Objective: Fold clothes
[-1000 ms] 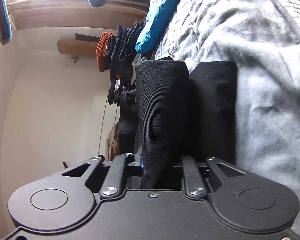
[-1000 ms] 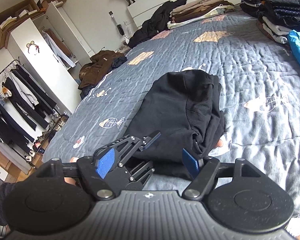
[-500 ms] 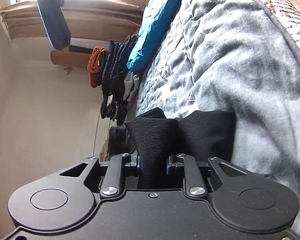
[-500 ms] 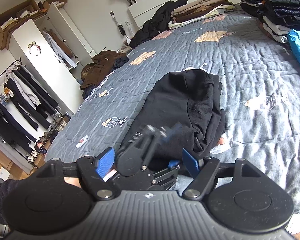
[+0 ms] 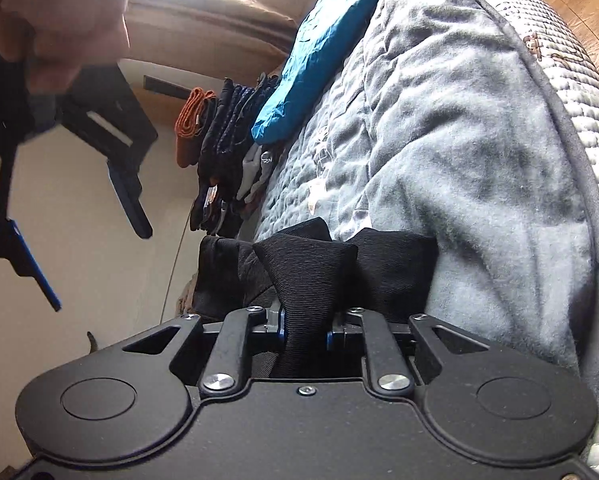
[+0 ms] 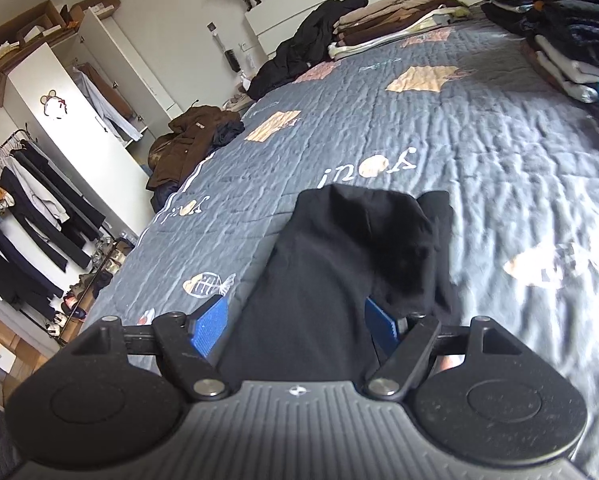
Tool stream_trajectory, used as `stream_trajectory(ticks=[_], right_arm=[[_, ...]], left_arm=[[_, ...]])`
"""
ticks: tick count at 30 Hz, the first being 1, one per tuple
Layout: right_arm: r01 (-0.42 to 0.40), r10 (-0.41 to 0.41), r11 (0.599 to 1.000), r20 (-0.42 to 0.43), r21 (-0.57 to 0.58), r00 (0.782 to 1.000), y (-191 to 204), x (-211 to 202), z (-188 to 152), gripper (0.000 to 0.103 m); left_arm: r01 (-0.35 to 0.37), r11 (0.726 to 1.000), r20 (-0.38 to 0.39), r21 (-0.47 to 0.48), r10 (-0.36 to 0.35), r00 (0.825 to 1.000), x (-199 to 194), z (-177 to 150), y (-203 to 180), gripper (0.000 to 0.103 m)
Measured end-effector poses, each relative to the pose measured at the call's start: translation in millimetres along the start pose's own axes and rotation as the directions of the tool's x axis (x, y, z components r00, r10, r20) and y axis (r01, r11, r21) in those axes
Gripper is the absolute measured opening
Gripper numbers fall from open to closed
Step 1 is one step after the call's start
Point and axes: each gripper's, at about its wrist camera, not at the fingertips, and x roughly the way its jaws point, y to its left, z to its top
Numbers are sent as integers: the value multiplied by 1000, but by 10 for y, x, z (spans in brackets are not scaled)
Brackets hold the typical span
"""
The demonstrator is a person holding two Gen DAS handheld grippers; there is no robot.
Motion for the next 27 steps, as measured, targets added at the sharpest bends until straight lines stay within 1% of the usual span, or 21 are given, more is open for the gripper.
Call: stream_trajectory(ticks=[2, 3, 5, 7, 9, 11, 14, 20, 21, 22, 23, 24, 25, 27], right_arm=[[8, -8, 1000, -24, -1, 1000, -62, 222, 195, 75], [29, -30, 999, -30, -17, 999, -96, 313, 282, 75], [95, -97, 992, -23, -80, 995, -153, 451, 444, 76], [152, -160, 974, -34, -166, 987, -194, 574, 565, 82], [167, -190, 953, -69, -254, 979, -200, 720, 633, 86], [173, -217, 927, -98, -333, 971, -191, 866, 673, 88], [167, -242, 897, -138, -409, 961, -176, 1100, 697, 89], [130, -196, 938, -184, -321, 963, -347, 1410, 746, 88], [124, -188, 944, -191, -306, 963, -375, 1461, 754, 85], [118, -180, 950, -198, -290, 963, -406, 1512, 762, 73], [132, -184, 960, -205, -246, 961, -481, 1541, 759, 56], [145, -188, 969, -212, -202, 959, -556, 1571, 756, 18], [158, -191, 975, -219, -158, 957, -631, 1599, 752, 16], [162, -185, 980, -220, -118, 958, -751, 1634, 723, 15]], left_arm=[[1, 1000, 4, -2, -1, 1000, -4, -18, -11, 17], [3, 1000, 6, -5, -3, 1000, -3, -25, -11, 17], [11, 1000, 10, -14, -11, 1000, -5, -40, 3, 17], [21, 1000, 12, -23, -21, 1000, -10, -52, 16, 17], [24, 999, 14, -25, -24, 1000, -15, -56, 19, 17], [28, 999, 16, -29, -28, 999, -16, -64, 23, 17], [37, 999, 19, -37, -36, 999, -6, -69, 49, 17], [46, 998, 22, -49, -45, 999, 4, -82, 72, 17], [48, 998, 22, -51, -47, 999, 3, -82, 76, 17], [49, 997, 22, -53, -48, 999, 2, -83, 80, 18], [50, 997, 22, -55, -49, 999, 1, -84, 85, 18], [51, 997, 21, -58, -50, 999, 0, -83, 95, 18], [52, 997, 19, -62, -51, 999, -1, -83, 112, 19], [52, 996, 16, -75, -51, 999, -1, -84, 161, 21]])
